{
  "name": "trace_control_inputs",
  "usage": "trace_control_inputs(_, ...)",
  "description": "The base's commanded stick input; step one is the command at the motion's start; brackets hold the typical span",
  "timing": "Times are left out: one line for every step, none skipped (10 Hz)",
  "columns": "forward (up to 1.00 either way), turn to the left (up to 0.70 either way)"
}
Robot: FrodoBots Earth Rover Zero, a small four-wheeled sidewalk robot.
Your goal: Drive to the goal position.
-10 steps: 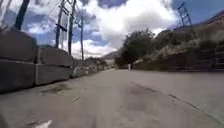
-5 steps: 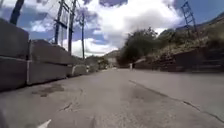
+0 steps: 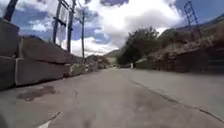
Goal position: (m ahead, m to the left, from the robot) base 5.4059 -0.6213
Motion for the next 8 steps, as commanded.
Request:
trace_control_inputs(0.7, 0.0)
trace_control_inputs(0.7, 0.0)
trace_control_inputs(0.7, 0.0)
trace_control_inputs(0.7, 0.0)
trace_control_inputs(0.7, 0.0)
trace_control_inputs(0.7, 0.0)
trace_control_inputs(0.7, 0.0)
trace_control_inputs(0.7, 0.0)
